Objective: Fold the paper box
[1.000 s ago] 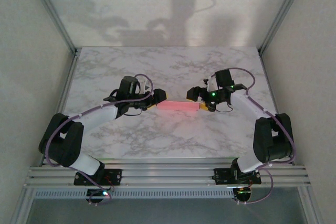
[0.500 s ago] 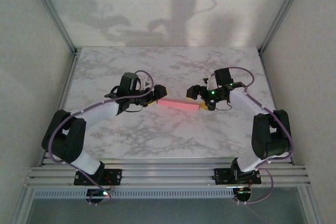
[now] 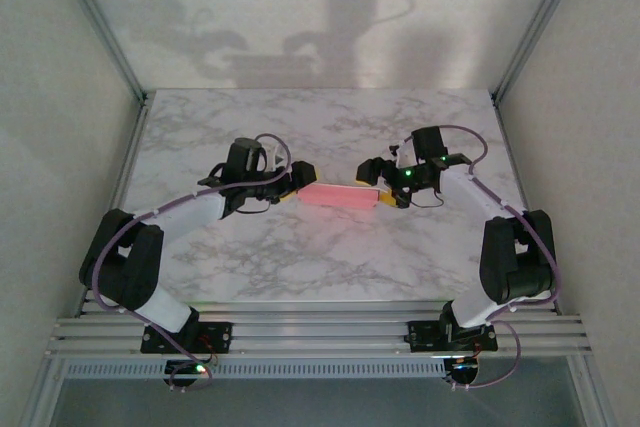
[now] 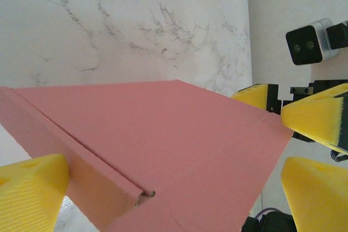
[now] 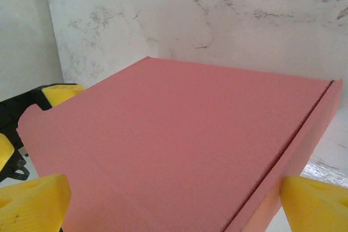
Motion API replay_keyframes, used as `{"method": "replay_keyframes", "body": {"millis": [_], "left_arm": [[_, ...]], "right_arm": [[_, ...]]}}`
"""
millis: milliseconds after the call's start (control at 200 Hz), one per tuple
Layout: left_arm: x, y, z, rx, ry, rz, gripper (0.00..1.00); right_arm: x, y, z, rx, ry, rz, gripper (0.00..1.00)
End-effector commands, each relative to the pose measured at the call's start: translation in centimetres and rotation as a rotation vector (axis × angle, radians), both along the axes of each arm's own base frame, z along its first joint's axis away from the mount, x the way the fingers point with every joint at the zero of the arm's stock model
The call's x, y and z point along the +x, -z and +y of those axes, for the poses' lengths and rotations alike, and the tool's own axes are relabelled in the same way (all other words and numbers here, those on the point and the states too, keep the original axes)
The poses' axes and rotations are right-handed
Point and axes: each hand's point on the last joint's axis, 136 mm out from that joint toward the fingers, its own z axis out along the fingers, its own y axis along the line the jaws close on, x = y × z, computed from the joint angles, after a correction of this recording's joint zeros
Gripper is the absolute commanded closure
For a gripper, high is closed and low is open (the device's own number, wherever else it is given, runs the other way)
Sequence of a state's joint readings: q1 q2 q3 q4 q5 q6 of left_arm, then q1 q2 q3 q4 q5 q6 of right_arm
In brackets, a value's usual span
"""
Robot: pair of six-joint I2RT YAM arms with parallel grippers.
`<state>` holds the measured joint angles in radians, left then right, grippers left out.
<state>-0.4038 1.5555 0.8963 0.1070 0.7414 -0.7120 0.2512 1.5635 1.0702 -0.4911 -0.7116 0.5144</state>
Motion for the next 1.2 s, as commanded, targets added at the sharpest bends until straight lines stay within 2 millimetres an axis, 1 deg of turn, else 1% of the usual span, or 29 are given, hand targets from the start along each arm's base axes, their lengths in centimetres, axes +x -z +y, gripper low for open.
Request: {"method": "replay_keyframes", "body": {"millis": [0, 170, 315, 455, 896, 1196], "left_arm": [[0.6, -1.5, -0.5, -0.034, 0.013, -0.007, 0.01], [1.1, -1.4, -0.6, -0.031, 0.015, -0.003, 0.01], [1.1, -0.9, -0.7, -0.028, 0.019, 0.01, 0.01], [1.3, -1.0, -0.7, -0.028, 0.018, 0.011, 0.01], [2.1, -0.6, -0.7, -0.024, 0.017, 0.02, 0.01], [2.7, -0.4, -0.5, -0.016, 0.01, 0.026, 0.01]], "right_arm": [[0.3, -2.4, 0.6, 0.062, -0.012, -0.023, 0.01], [0.6, -2.3, 0.5, 0.063, -0.011, -0.015, 0.01], [0.8, -1.9, 0.6, 0.063, -0.011, -0.007, 0.01], [0.9, -1.8, 0.8, 0.068, -0.013, -0.006, 0.01], [1.6, -0.4, 0.4, 0.061, 0.003, 0.024, 0.01], [2.1, -0.3, 0.2, 0.065, 0.011, 0.024, 0.01]]}}
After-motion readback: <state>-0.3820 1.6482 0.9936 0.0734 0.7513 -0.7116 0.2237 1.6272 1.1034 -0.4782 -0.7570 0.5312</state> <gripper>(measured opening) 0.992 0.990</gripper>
